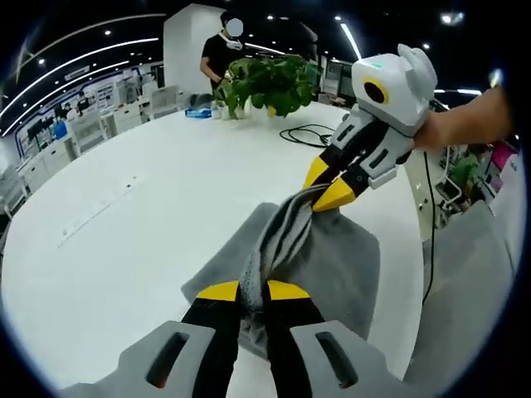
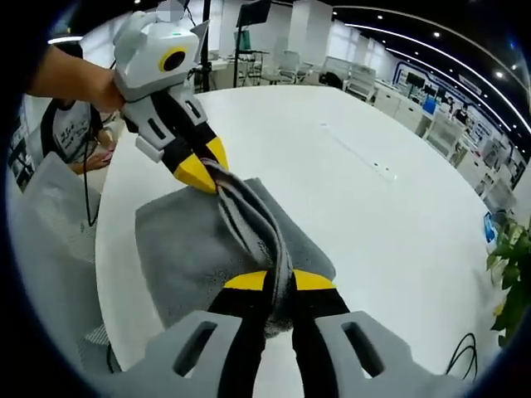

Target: Fold the towel on the table until its edges align and the towel forms a compact rectangular stack.

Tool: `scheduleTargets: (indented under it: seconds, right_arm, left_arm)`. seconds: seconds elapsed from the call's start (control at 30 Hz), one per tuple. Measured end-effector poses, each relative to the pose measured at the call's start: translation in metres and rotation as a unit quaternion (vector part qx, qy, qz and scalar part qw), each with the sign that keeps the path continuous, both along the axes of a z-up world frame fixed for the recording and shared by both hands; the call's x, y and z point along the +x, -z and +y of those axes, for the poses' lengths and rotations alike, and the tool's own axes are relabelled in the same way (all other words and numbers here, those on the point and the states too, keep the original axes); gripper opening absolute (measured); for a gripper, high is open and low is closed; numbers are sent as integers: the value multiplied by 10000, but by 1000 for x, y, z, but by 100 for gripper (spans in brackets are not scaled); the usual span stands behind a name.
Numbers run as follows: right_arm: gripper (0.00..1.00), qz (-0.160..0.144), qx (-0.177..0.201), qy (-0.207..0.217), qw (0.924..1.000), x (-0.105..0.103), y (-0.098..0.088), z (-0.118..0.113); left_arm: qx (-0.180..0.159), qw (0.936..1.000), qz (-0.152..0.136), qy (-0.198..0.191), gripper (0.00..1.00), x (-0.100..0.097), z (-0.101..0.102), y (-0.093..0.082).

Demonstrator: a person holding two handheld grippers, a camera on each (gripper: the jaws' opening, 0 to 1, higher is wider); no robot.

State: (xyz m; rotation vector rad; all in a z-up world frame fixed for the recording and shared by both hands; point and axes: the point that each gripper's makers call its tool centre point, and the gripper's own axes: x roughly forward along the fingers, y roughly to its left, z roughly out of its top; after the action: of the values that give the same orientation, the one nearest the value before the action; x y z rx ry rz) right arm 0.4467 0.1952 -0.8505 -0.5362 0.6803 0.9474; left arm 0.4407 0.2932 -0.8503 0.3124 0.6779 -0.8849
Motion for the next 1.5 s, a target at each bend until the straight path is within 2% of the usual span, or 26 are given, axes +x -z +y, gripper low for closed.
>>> scheduleTargets:
  seconds: [0.4, 0.6, 0.77, 0.83, 0.9, 1.0, 1.07, 1.13, 1.33, 1.37, 1.43, 1.47, 1.5]
  right_arm:
    - [10, 113, -98, 76, 9999, 11, 16, 4]
    - [12, 92, -198, -5, 9998, 17, 21, 3]
    - [15, 128, -139, 106, 9998, 21, 22, 1]
    - [17, -182, -165, -24, 9997, 26, 16, 1]
    - [17, -323, -209, -14, 9993, 28, 12, -1]
    - [2, -534, -258, -83, 9982, 32, 4, -6]
    - [0, -554, -205, -25, 9983, 34, 1, -7]
    - [5, -494, 130, 47, 9987, 32, -4, -3]
    - [0, -400, 239, -126, 9988, 23, -3, 1]
    - [0, -124, 405, -261, 9988, 14, 2, 7]
    - [2, 47, 295, -261, 9992, 11, 12, 5]
    - [4, 22, 226, -356, 9991, 10, 16, 5]
    - [7, 30, 203, -410, 9989, 10, 20, 6]
  left_arm:
    - [75, 9997, 210, -115, 11, 8, 3, 19]
    - [156, 9996, 206, -100, 12, 13, 5, 24]
    - [245, 9993, 220, -199, 15, 20, 9, 30]
    - [233, 9993, 203, -208, 16, 21, 10, 30]
    - [255, 9994, 129, -210, 18, 23, 11, 29]
    - [277, 9991, -29, -320, 18, 28, 15, 25]
    - [305, 9986, -177, -384, 17, 32, 18, 20]
    - [261, 9984, -248, -424, 17, 33, 18, 13]
    - [144, 9988, -335, -325, 17, 27, 13, 5]
    - [80, 9992, -282, -270, 17, 24, 10, 6]
    - [-81, 9998, 11, -161, 16, 14, 4, 11]
    - [-190, 9996, 184, -117, 16, 9, 0, 15]
    - [-176, 9996, 156, -143, 16, 10, 0, 16]
